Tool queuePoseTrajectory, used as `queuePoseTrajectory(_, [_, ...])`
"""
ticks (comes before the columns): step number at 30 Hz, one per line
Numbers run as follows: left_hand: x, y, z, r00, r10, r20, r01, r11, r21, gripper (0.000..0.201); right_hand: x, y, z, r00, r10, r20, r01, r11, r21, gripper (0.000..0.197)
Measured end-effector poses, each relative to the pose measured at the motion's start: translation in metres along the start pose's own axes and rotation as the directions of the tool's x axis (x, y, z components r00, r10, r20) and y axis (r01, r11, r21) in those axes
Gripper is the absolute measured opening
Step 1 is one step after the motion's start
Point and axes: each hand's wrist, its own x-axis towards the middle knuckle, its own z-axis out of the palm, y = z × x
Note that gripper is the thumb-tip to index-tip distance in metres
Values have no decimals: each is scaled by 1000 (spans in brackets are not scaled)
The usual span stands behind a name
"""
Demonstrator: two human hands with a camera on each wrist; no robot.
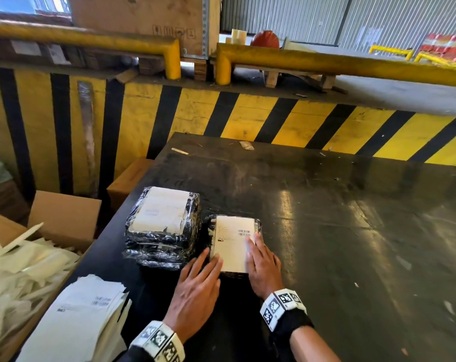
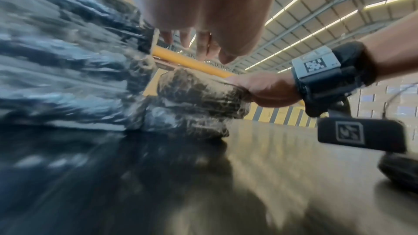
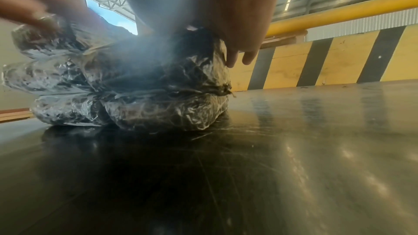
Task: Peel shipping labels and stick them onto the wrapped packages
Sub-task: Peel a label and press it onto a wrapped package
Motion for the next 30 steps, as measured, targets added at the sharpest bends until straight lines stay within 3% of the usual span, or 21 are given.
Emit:
queuePoseTrajectory(4, [42, 15, 13, 990, 108, 90, -112, 993, 42, 47, -1, 2, -3, 1000, -19, 21, 20, 1000, -24, 80])
queuePoseTrajectory(7, [35, -1, 18, 988, -2, 155, -18, 992, 124, 48, -2, 0, -4, 999, -3, 32, 3, 1000, -7, 79])
queuePoseTrajectory(12, [0, -27, 3, 995, -77, 57, 75, 997, 24, 52, -1, -4, -6, 996, 14, 84, -13, 1000, -12, 55])
queuePoseTrajectory(15, [17, -14, -3, 996, -86, 24, 87, 996, -11, 47, 0, -3, -9, 992, 27, 122, -24, 999, -20, 48])
queuePoseTrajectory(19, [63, 2, 8, 981, 14, 194, -21, 999, 33, 49, -1, -3, -12, 988, 26, 150, -25, 1000, -10, 59])
queuePoseTrajectory(23, [60, -2, 10, 940, -79, 333, 55, 995, 79, 57, 0, -2, -11, 991, 7, 131, -9, 1000, 14, 46])
queuePoseTrajectory(25, [47, -5, 2, 977, -85, 194, 71, 994, 79, 65, 0, -2, -10, 992, 5, 126, -6, 1000, 11, 46])
queuePoseTrajectory(27, [38, -5, -7, 984, -86, 157, 85, 996, 14, 68, 1, -2, -8, 992, 9, 122, -10, 1000, 9, 46])
queuePoseTrajectory(30, [49, -1, -10, 990, -112, 83, 117, 991, -62, 43, 1, -3, -8, 992, 20, 122, -20, 1000, 0, 48])
